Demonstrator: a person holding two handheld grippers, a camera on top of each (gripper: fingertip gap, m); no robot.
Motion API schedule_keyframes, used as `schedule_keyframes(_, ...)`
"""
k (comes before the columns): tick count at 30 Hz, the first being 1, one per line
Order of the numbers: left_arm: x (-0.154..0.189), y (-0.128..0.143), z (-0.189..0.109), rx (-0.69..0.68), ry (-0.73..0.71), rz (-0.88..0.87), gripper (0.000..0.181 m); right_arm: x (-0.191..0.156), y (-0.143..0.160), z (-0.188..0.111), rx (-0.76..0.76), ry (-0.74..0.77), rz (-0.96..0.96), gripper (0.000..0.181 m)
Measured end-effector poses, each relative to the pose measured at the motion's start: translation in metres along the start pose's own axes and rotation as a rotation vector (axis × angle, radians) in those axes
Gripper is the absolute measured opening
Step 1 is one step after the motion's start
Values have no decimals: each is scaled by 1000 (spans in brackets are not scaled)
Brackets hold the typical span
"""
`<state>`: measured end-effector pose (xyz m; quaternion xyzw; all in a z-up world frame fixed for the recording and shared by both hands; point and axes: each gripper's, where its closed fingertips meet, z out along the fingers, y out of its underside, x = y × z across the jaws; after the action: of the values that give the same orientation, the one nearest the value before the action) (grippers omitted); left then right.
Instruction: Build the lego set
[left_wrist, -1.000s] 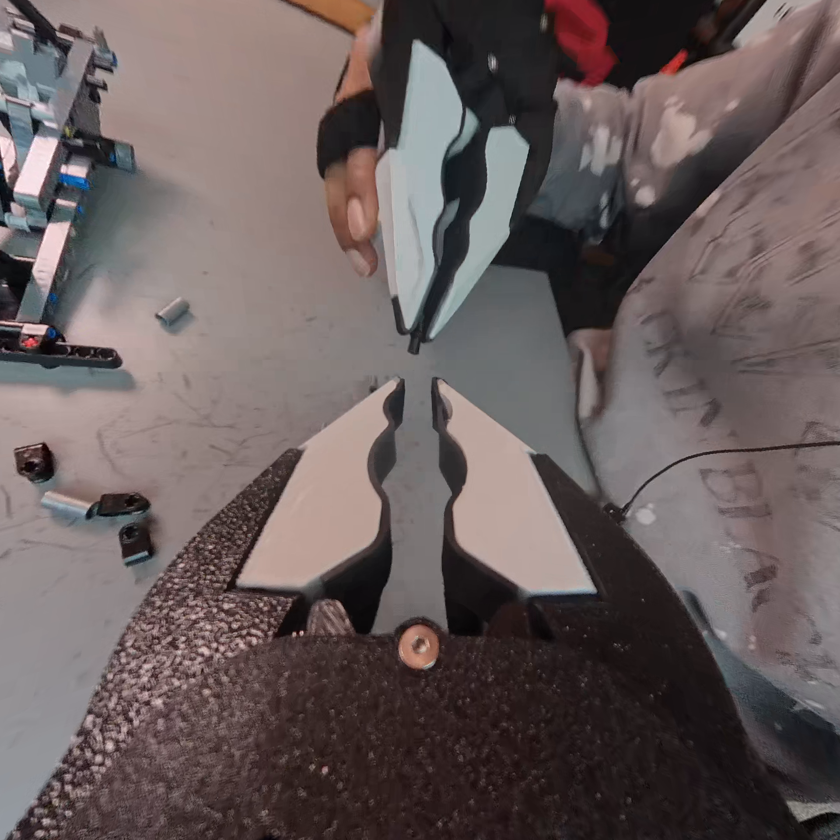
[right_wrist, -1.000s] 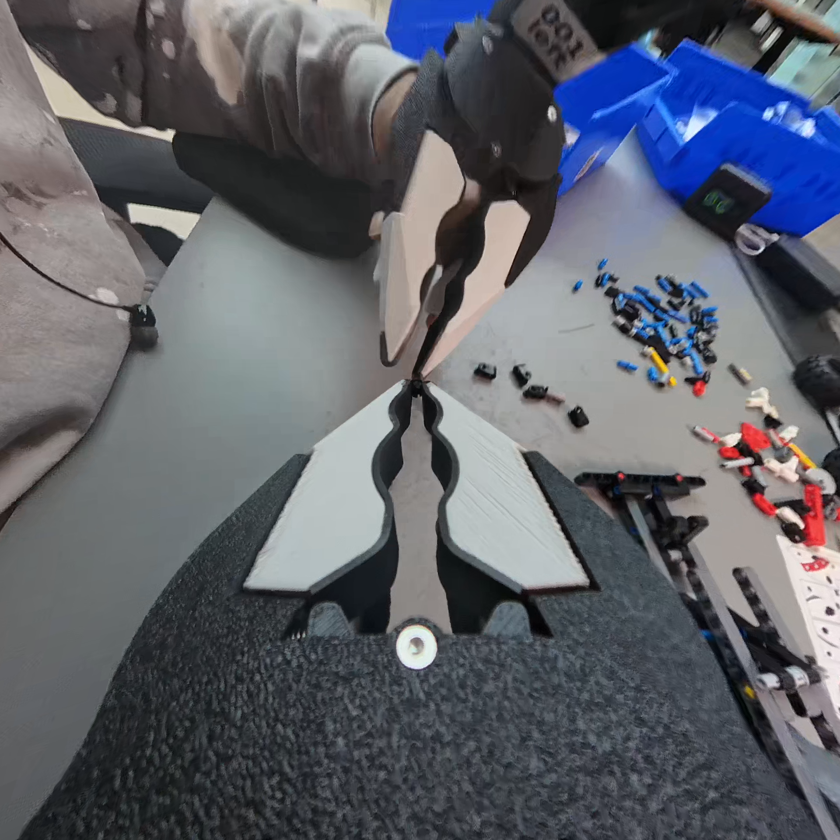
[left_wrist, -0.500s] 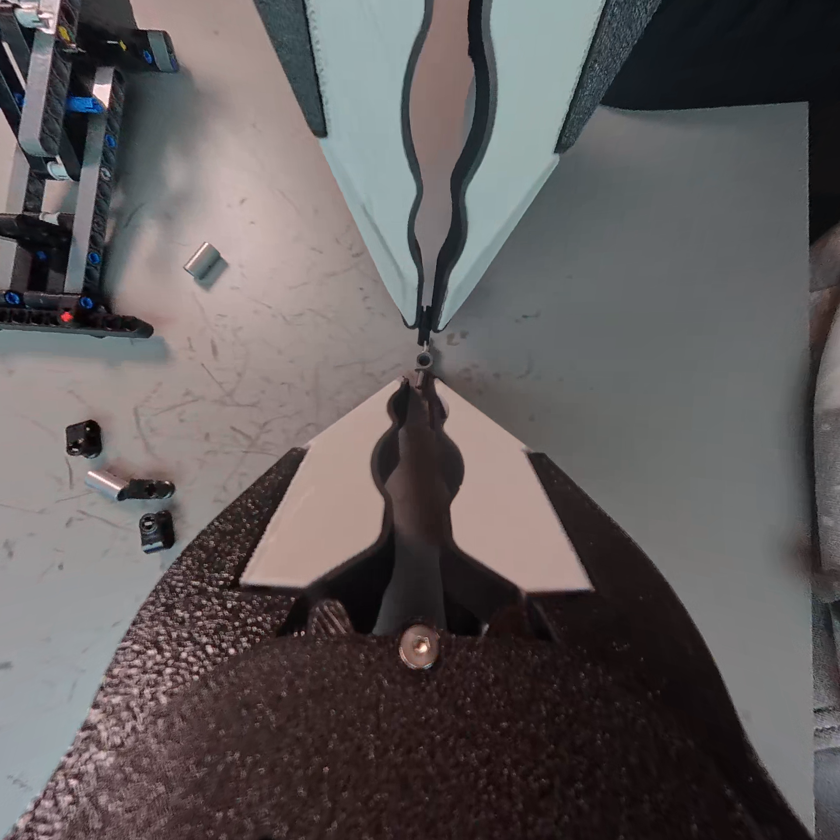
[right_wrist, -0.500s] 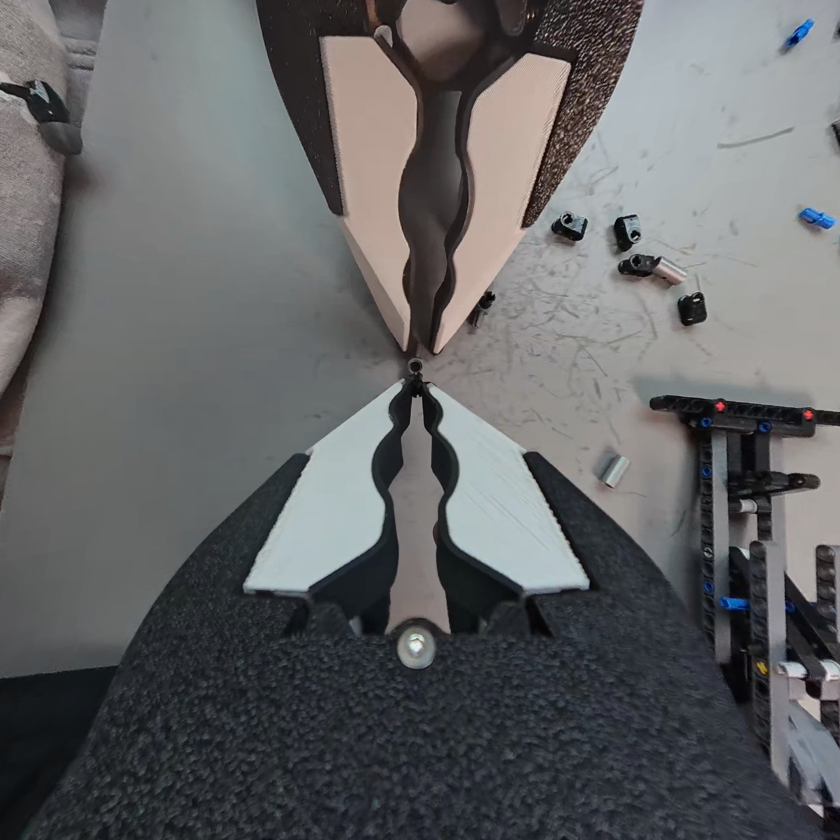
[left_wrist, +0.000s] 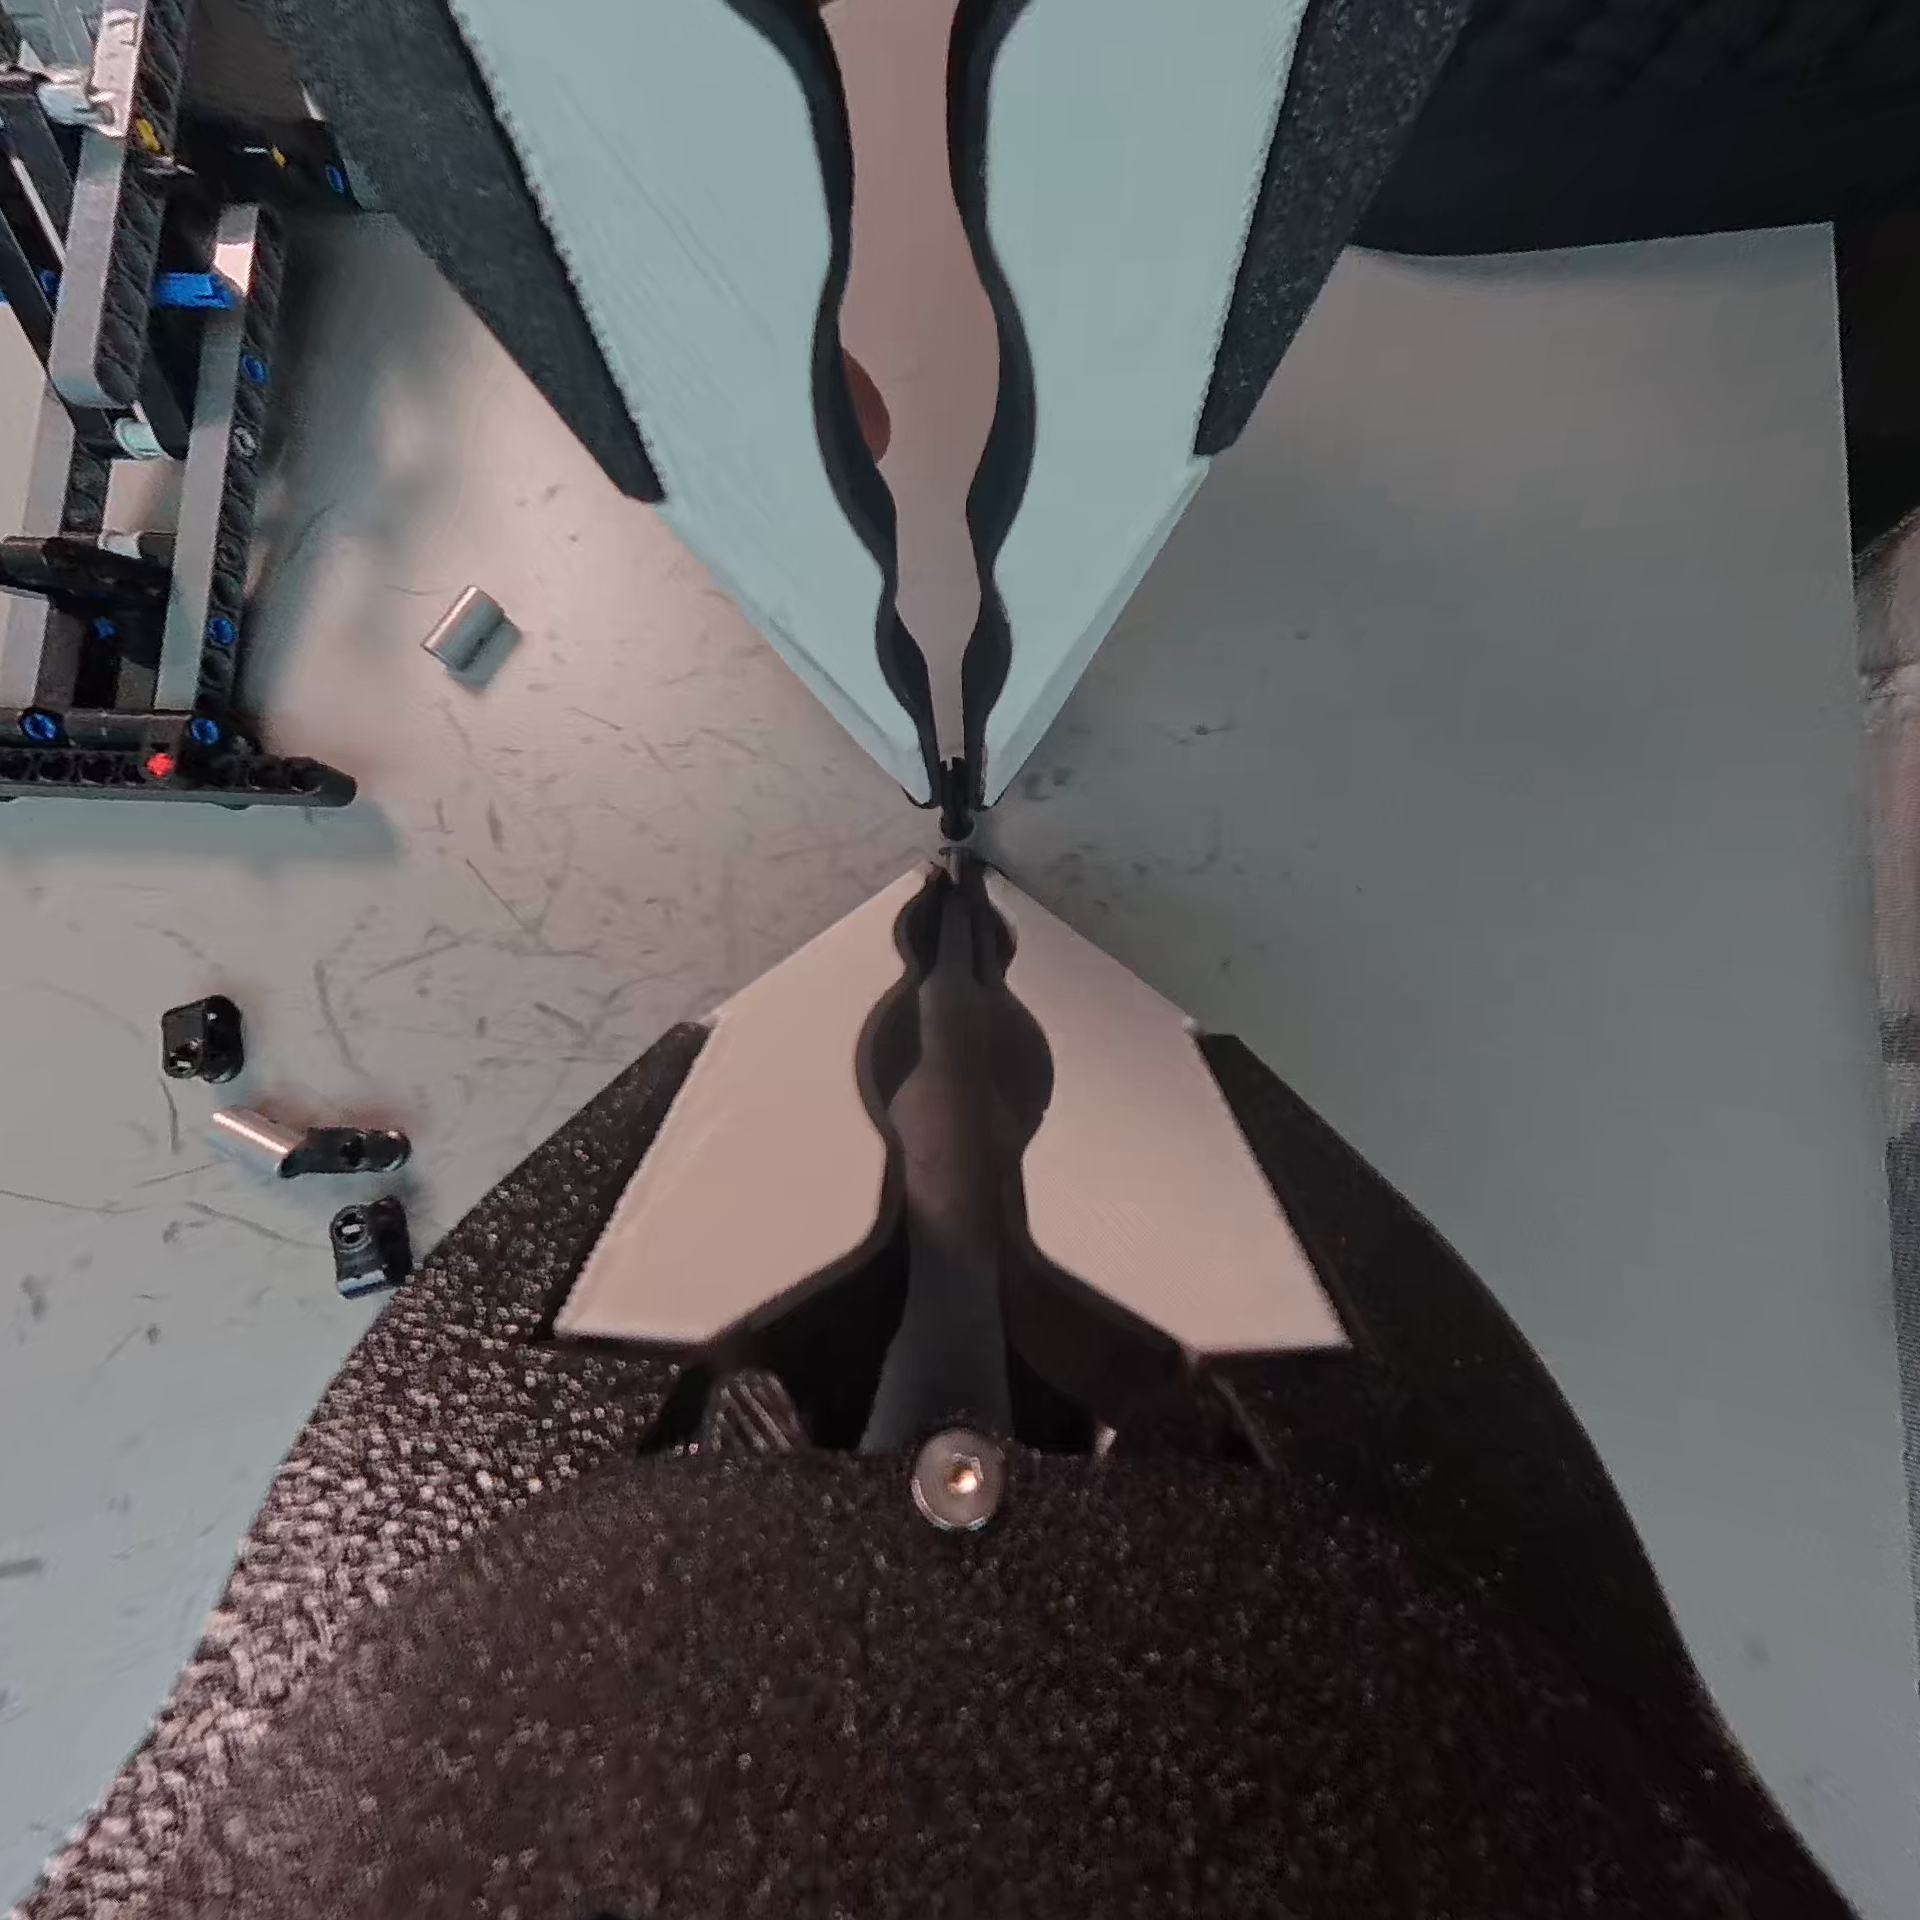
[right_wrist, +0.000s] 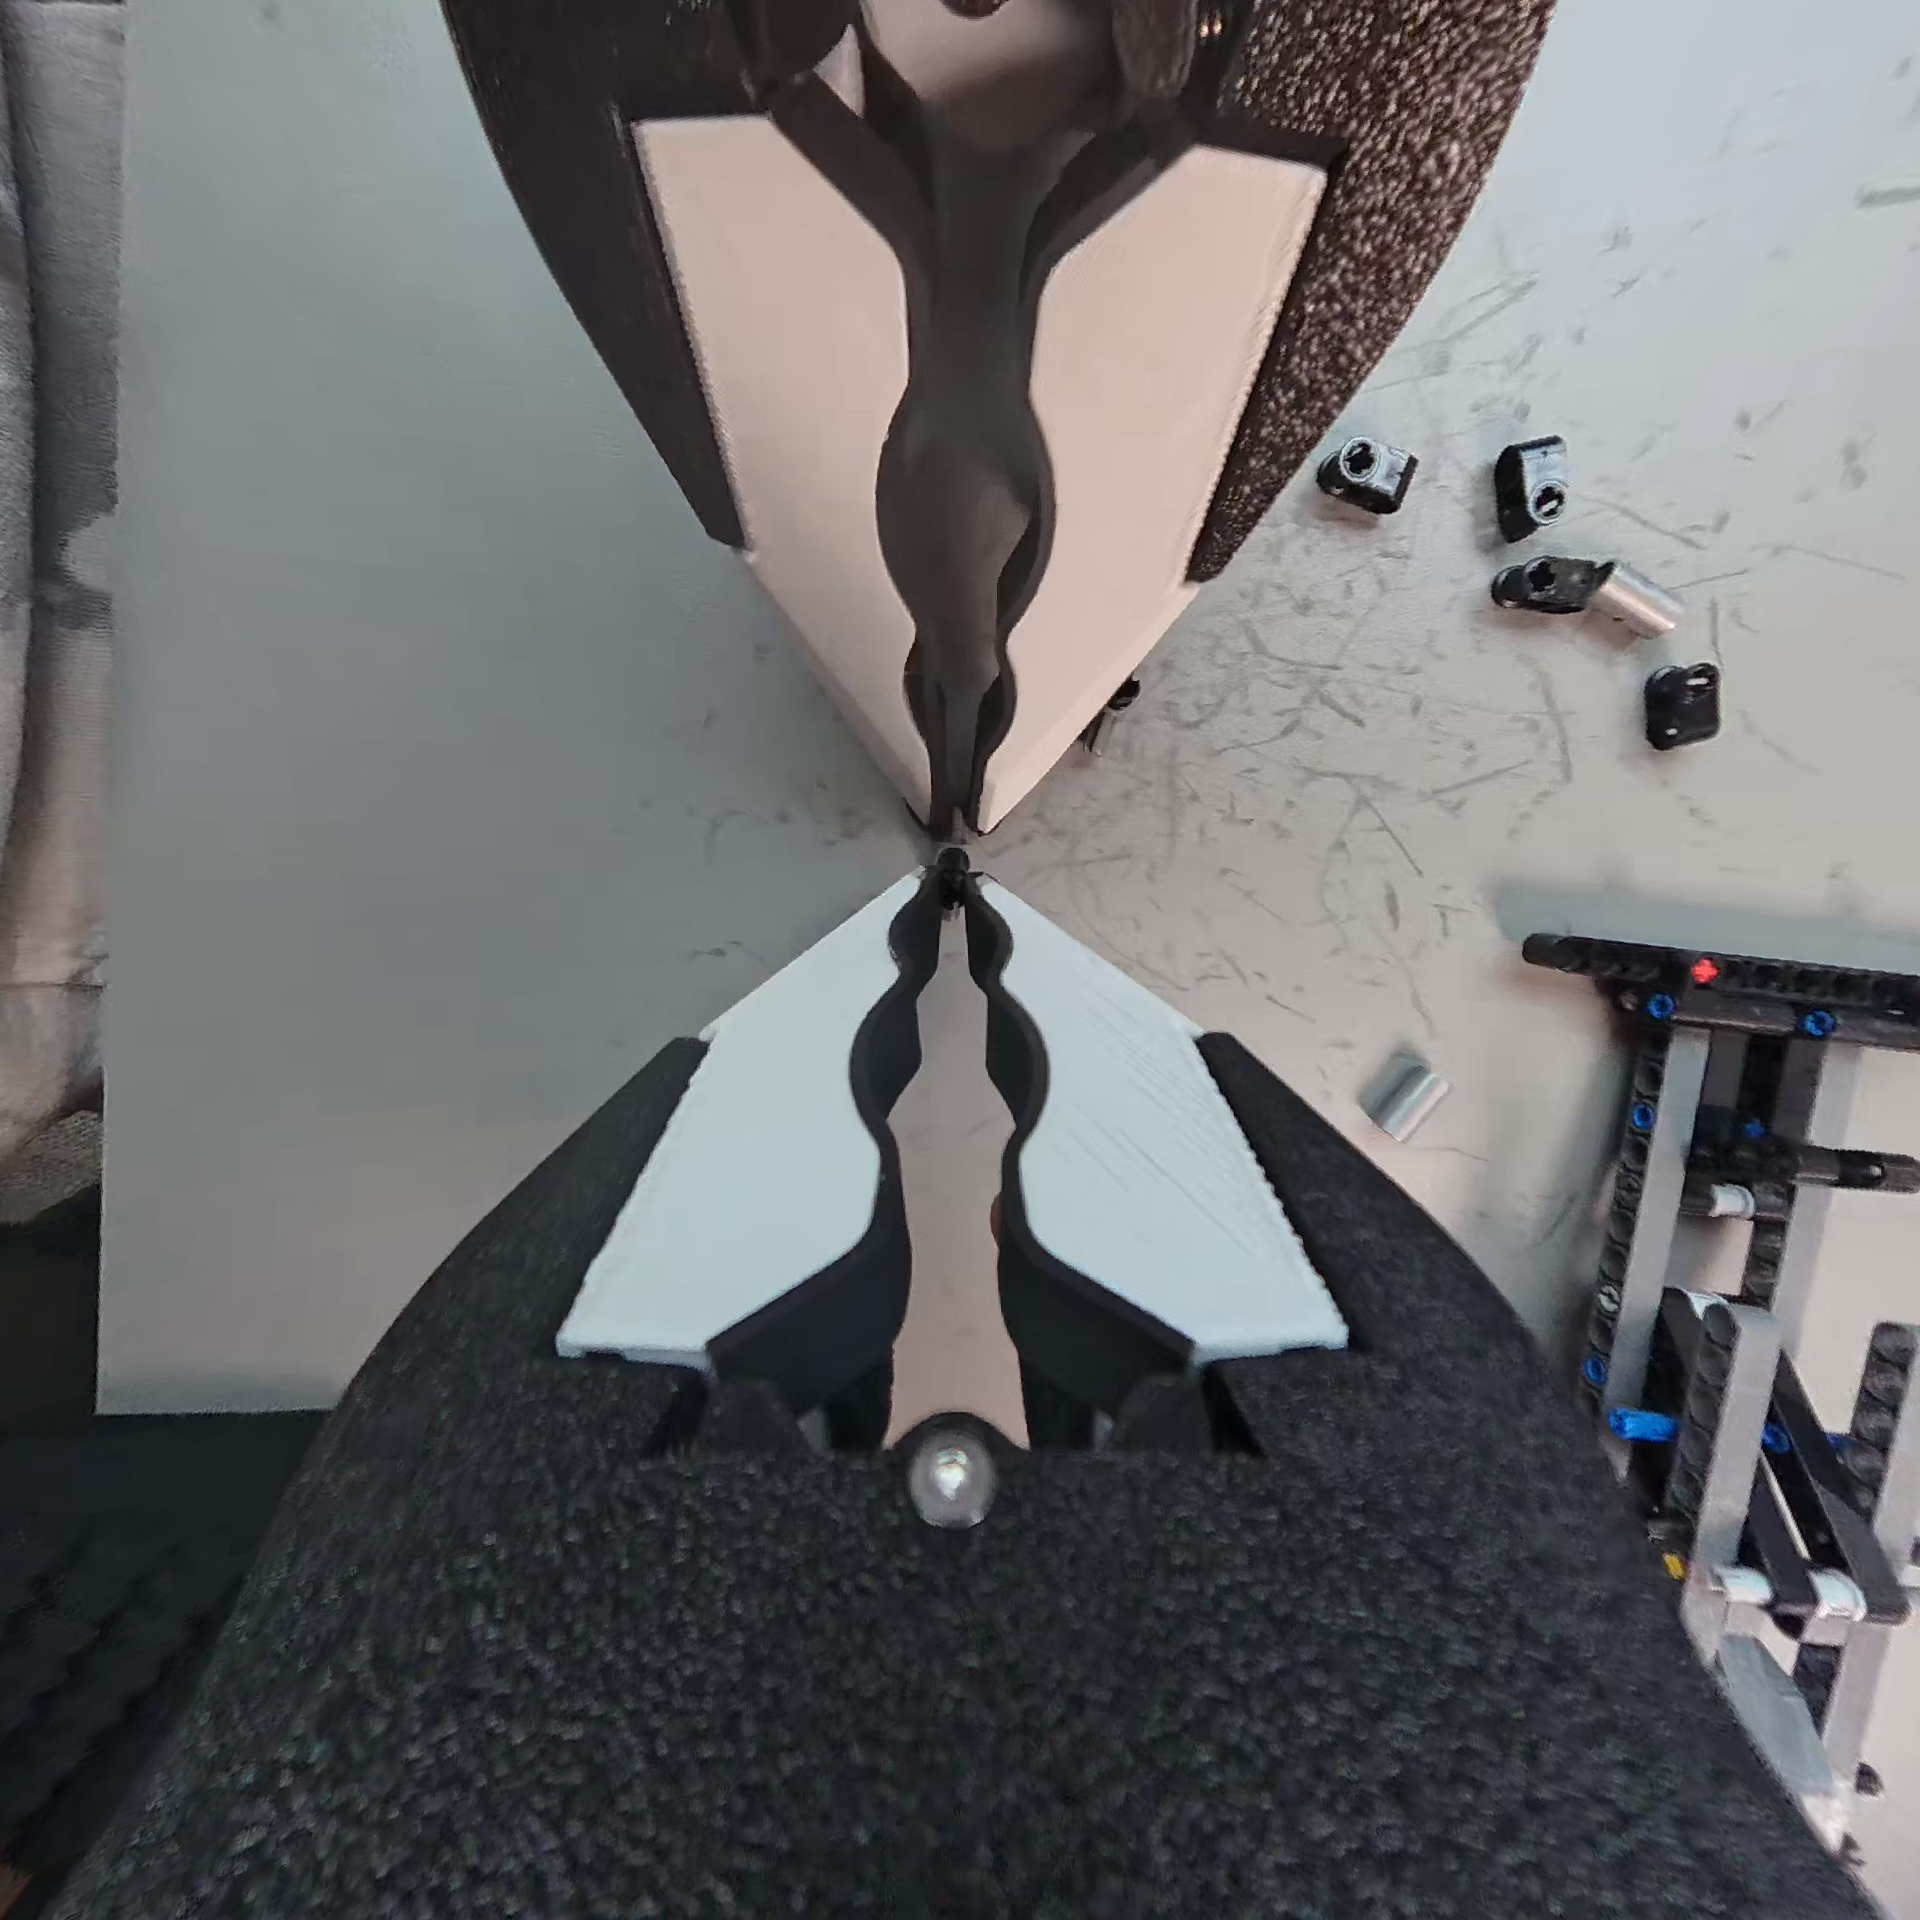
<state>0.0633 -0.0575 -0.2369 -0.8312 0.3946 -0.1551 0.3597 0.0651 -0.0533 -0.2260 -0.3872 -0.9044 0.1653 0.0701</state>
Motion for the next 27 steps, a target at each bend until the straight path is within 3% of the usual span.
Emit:
schedule_keyframes(7,-7,0,-2,13,-33,-20,6,5,-1,0,-55,-46,105,4)
schedule_keyframes(18,-13,4,-4,2,-86,-43,6,11,-7,3,-25,77,380,4)
schedule_keyframes(27,-13,4,-4,0,-102,-18,5,13,-7,3,-88,59,386,4)
